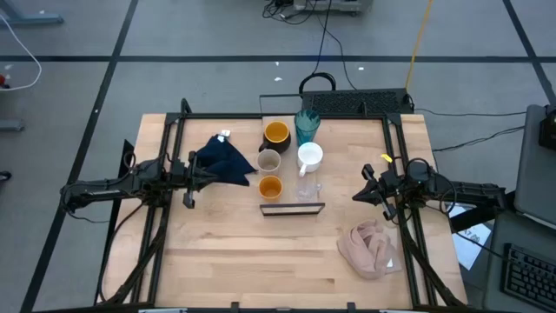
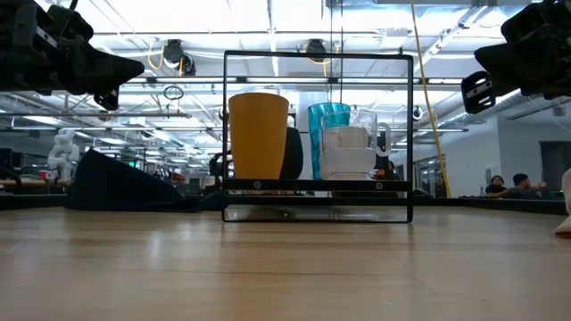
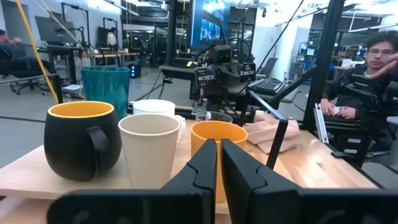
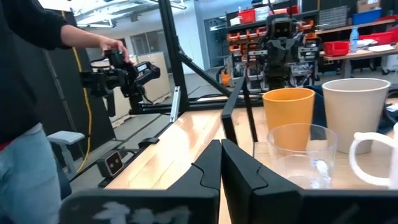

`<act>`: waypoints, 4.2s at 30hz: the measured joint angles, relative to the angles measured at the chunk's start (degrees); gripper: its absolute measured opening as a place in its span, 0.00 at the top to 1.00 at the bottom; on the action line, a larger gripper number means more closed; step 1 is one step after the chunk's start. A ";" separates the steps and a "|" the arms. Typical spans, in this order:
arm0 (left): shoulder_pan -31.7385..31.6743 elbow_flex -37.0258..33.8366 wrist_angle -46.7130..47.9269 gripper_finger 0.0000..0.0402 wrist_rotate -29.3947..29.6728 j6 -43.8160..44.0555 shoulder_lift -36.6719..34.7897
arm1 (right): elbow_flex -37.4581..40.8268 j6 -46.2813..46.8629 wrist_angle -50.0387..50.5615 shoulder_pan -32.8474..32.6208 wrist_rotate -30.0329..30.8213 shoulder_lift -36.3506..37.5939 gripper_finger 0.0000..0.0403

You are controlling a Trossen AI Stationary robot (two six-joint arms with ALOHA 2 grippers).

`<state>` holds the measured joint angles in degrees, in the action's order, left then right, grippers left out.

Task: Stack small to large cups/mugs on shelf
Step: Return to Home Position

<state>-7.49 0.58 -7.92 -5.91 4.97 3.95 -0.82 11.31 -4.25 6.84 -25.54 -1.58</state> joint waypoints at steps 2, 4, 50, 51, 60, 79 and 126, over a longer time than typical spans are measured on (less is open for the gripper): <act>0.00 0.00 -0.04 0.95 -0.01 -0.02 0.00 | 0.00 0.00 -0.12 0.28 0.02 0.00 1.00; 0.00 0.00 -0.02 0.95 0.00 -0.02 0.00 | 0.00 0.00 -0.81 0.25 -0.04 0.00 1.00; 0.00 0.02 0.38 0.95 0.00 -0.02 0.02 | 0.00 0.00 -1.46 1.99 0.32 1.55 1.00; 0.00 0.02 0.39 0.95 0.00 -0.02 0.02 | 0.02 0.00 -1.97 0.88 0.22 1.55 1.00; 0.02 0.02 0.35 0.95 0.00 -0.02 0.17 | 0.02 -0.30 -0.74 -5.91 -3.79 1.55 1.00; 0.02 0.02 0.37 0.95 0.00 -0.02 0.17 | 0.00 -13.57 2.58 -8.47 23.15 1.50 1.00; 0.02 0.04 0.37 0.95 0.00 -0.02 0.17 | 0.00 -13.51 1.99 -8.45 22.62 1.31 1.00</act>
<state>-7.46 0.62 -7.55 -5.91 4.95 4.12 -0.82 -2.20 -2.26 -1.61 -2.92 -0.27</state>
